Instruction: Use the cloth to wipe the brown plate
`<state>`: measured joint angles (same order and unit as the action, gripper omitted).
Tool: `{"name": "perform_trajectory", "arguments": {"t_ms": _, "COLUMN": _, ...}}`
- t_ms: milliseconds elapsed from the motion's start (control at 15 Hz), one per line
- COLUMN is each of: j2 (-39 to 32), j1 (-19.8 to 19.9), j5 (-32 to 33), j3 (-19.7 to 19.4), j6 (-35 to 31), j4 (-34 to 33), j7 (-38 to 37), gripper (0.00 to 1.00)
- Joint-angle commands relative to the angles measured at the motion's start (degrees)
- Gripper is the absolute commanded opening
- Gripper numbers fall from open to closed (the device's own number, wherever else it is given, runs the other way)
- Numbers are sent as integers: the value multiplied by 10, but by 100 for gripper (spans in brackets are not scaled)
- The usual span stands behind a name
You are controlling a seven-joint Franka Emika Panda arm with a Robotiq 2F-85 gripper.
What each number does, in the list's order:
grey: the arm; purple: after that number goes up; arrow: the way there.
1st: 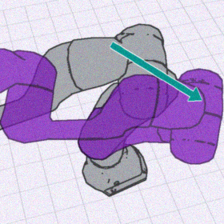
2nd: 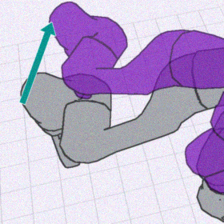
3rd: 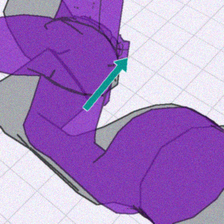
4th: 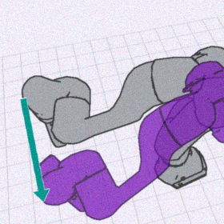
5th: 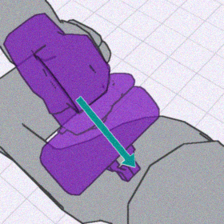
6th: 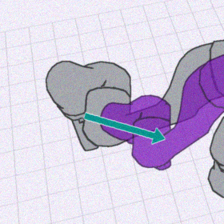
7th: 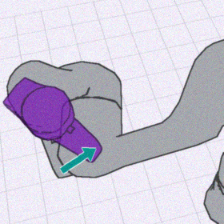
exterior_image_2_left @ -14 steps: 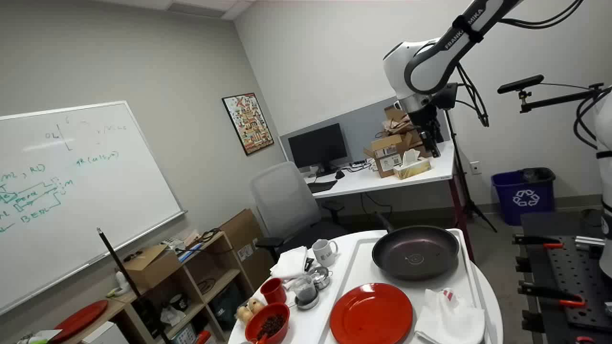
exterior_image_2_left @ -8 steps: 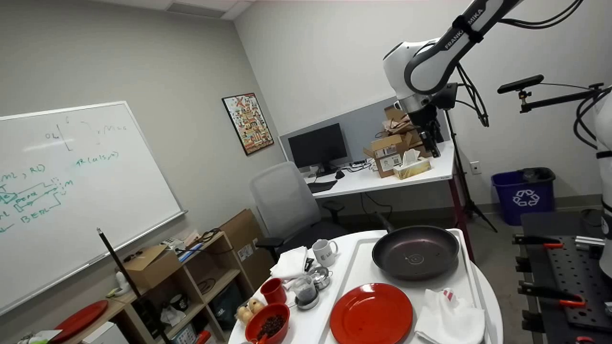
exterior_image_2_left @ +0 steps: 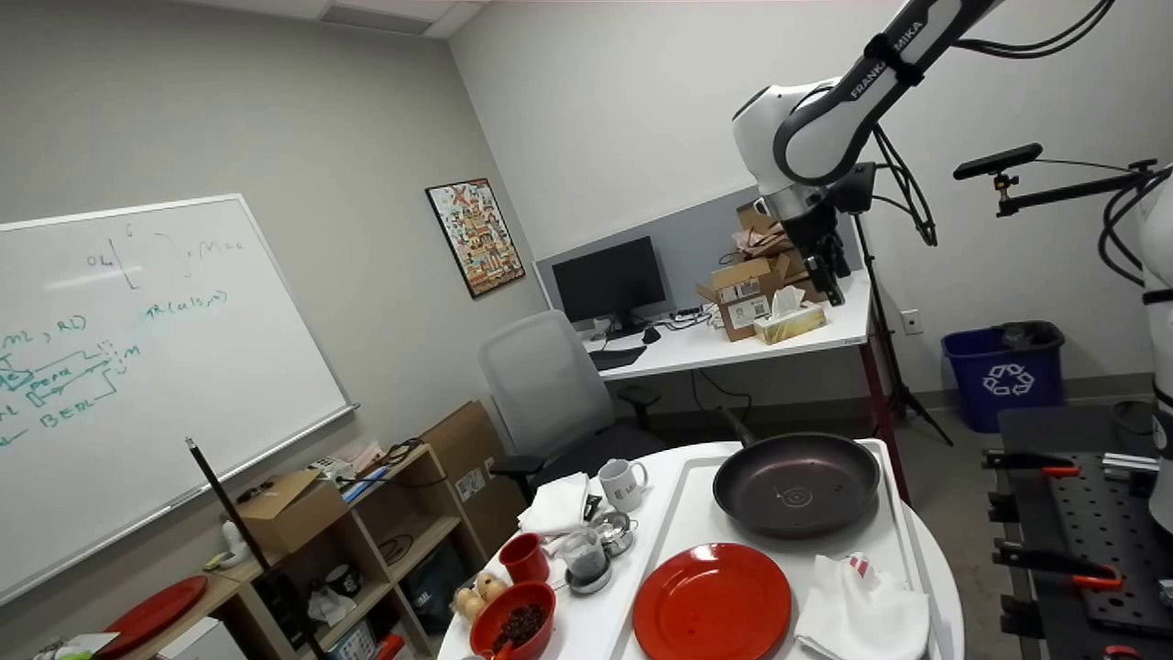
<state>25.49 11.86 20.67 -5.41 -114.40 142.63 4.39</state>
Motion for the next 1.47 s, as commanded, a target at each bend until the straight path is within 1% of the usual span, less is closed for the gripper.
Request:
{"name": "perform_trajectory", "arguments": {"t_ms": 0, "j2": -56, "j1": -25, "j5": 15, "j3": 14, "j6": -1, "j4": -16, "j7": -5, "gripper": 100}}
{"name": "perform_trajectory", "arguments": {"t_ms": 267, "j2": -124, "j1": -65, "j5": 39, "j3": 47, "j6": -26, "j4": -26, "j7": 7, "gripper": 100}}
{"name": "perform_trajectory", "arguments": {"t_ms": 467, "j2": -163, "j1": -99, "j5": 55, "j3": 68, "j6": -68, "j4": -20, "j7": 27, "gripper": 100}}
{"name": "perform_trajectory", "arguments": {"t_ms": 667, "j2": -185, "j1": -124, "j5": 64, "j3": 81, "j6": -119, "j4": -7, "j7": 62, "gripper": 100}}
{"name": "perform_trajectory", "arguments": {"t_ms": 867, "j2": -204, "j1": -145, "j5": 52, "j3": 88, "j6": -180, "j4": 8, "j7": 115, "gripper": 100}}
{"name": "perform_trajectory", "arguments": {"t_ms": 1133, "j2": -254, "j1": -161, "j5": 31, "j3": 93, "j6": -273, "j4": 21, "j7": 203, "gripper": 100}}
{"name": "perform_trajectory", "arguments": {"t_ms": 1267, "j2": -279, "j1": -164, "j5": 3, "j3": 96, "j6": -305, "j4": 23, "j7": 266, "gripper": 100}}
{"name": "perform_trajectory", "arguments": {"t_ms": 1400, "j2": -300, "j1": -163, "j5": -36, "j3": 104, "j6": -324, "j4": 26, "j7": 339, "gripper": 100}}
